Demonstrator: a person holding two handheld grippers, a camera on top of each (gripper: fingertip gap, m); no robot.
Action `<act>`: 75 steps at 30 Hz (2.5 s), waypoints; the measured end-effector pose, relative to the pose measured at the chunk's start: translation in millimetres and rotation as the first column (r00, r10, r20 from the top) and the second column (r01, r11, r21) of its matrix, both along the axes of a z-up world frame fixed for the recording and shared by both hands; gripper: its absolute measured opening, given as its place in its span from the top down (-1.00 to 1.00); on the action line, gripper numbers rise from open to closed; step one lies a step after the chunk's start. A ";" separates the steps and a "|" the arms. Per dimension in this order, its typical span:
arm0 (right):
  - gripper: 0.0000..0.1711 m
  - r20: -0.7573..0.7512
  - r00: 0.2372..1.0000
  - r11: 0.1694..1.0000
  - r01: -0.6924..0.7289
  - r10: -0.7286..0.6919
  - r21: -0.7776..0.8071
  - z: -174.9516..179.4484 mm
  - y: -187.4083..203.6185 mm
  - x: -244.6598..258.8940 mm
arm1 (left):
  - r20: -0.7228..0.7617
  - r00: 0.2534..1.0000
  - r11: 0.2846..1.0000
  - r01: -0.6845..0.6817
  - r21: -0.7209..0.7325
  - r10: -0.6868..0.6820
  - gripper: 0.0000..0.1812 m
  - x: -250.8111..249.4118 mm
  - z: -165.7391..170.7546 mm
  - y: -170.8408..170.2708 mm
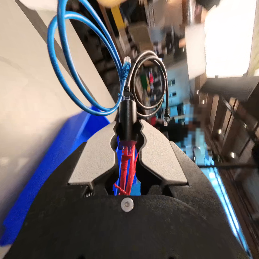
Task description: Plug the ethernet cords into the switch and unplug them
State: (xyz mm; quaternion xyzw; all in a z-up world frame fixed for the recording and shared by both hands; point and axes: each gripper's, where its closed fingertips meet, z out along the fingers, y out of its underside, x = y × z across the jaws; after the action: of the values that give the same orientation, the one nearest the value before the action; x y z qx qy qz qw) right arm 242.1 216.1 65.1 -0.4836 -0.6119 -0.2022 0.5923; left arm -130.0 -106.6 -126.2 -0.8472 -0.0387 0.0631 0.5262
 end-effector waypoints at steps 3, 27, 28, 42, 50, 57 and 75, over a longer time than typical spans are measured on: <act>0.71 -0.011 0.982 0.976 0.184 -0.187 -0.114 -26.8 43.5 59.7 | -0.037 0.999 0.999 0.019 -0.034 -0.020 0.43 4.6 -4.5 2.1; 0.66 -0.135 0.972 0.834 0.090 -0.193 -0.544 -81.6 72.6 58.0 | -0.114 0.991 0.997 0.065 -0.045 -0.069 0.37 15.7 -5.4 3.0; 0.67 -0.163 0.972 0.831 0.051 -0.168 -0.554 -75.6 59.5 50.6 | -0.112 0.991 0.997 0.065 -0.046 -0.070 0.36 16.4 -5.5 2.8; 0.55 -0.214 0.977 0.570 -0.169 -0.013 -0.804 -233.1 -114.7 -50.9 | 0.153 0.985 0.990 0.053 0.132 -0.074 0.31 65.0 19.9 -53.1; 0.46 -0.200 0.979 0.541 -0.148 -0.037 -0.828 -236.4 -110.0 -52.3 | 0.060 0.990 0.972 -0.134 0.194 0.124 0.32 39.5 39.0 -114.5; 0.40 -0.226 0.974 0.624 -0.179 0.005 -0.761 -228.5 -114.2 -49.2 | -0.202 0.764 0.775 -0.530 0.345 0.613 0.32 -31.9 109.4 -219.3; 0.43 -0.437 0.896 0.825 -0.189 -0.077 -0.532 -165.1 -126.8 32.5 | -0.318 0.782 0.816 -0.576 -0.043 0.535 0.84 -98.4 13.0 -248.2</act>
State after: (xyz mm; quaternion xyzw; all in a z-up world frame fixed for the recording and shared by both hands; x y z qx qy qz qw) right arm 274.6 89.3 -100.1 -0.6503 -0.5080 0.1193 0.5521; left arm -228.4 -354.8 -113.2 -0.8133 -0.2046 0.3423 0.4237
